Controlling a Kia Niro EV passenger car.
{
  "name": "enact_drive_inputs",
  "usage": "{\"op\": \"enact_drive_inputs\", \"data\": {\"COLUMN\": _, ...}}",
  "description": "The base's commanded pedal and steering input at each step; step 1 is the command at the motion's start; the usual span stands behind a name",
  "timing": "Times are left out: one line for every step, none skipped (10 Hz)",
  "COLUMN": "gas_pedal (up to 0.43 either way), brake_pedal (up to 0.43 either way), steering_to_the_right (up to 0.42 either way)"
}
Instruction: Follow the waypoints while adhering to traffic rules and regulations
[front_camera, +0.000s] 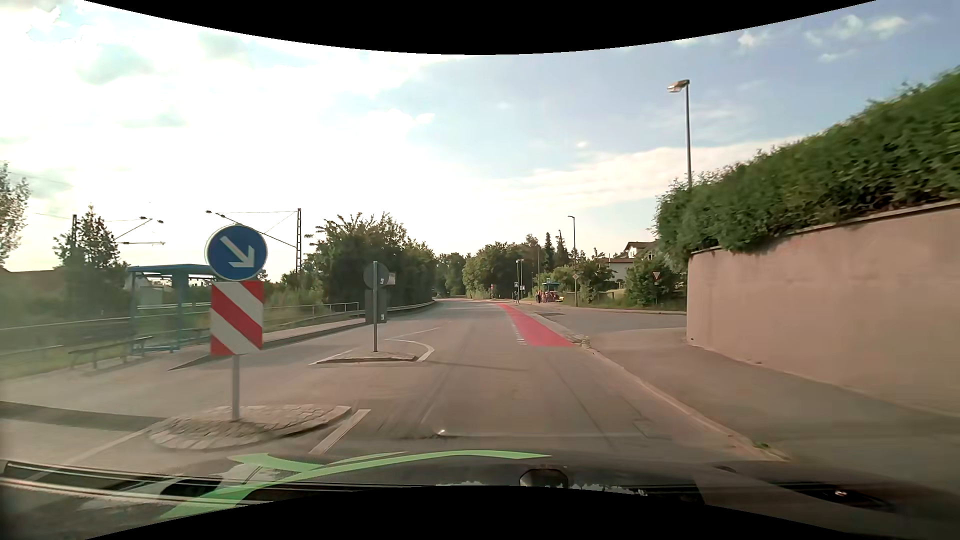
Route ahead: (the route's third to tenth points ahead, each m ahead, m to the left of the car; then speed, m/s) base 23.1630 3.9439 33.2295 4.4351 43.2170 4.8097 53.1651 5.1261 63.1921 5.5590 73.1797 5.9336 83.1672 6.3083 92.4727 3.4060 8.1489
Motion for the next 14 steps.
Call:
{"op": "enact_drive_inputs", "data": {"gas_pedal": 0.098, "brake_pedal": 0.0, "steering_to_the_right": -0.006}}
{"op": "enact_drive_inputs", "data": {"gas_pedal": 0.11, "brake_pedal": 0.0, "steering_to_the_right": -0.009}}
{"op": "enact_drive_inputs", "data": {"gas_pedal": 0.118, "brake_pedal": 0.0, "steering_to_the_right": -0.013}}
{"op": "enact_drive_inputs", "data": {"gas_pedal": 0.13, "brake_pedal": 0.0, "steering_to_the_right": -0.014}}
{"op": "enact_drive_inputs", "data": {"gas_pedal": 0.13, "brake_pedal": 0.0, "steering_to_the_right": -0.015}}
{"op": "enact_drive_inputs", "data": {"gas_pedal": 0.15, "brake_pedal": 0.0, "steering_to_the_right": -0.014}}
{"op": "enact_drive_inputs", "data": {"gas_pedal": 0.15, "brake_pedal": 0.0, "steering_to_the_right": -0.014}}
{"op": "enact_drive_inputs", "data": {"gas_pedal": 0.15, "brake_pedal": 0.0, "steering_to_the_right": -0.014}}
{"op": "enact_drive_inputs", "data": {"gas_pedal": 0.15, "brake_pedal": 0.0, "steering_to_the_right": -0.012}}
{"op": "enact_drive_inputs", "data": {"gas_pedal": 0.15, "brake_pedal": 0.0, "steering_to_the_right": -0.011}}
{"op": "enact_drive_inputs", "data": {"gas_pedal": 0.15, "brake_pedal": 0.0, "steering_to_the_right": -0.011}}
{"op": "enact_drive_inputs", "data": {"gas_pedal": 0.15, "brake_pedal": 0.0, "steering_to_the_right": -0.01}}
{"op": "enact_drive_inputs", "data": {"gas_pedal": 0.15, "brake_pedal": 0.0, "steering_to_the_right": -0.011}}
{"op": "enact_drive_inputs", "data": {"gas_pedal": 0.15, "brake_pedal": 0.0, "steering_to_the_right": -0.011}}
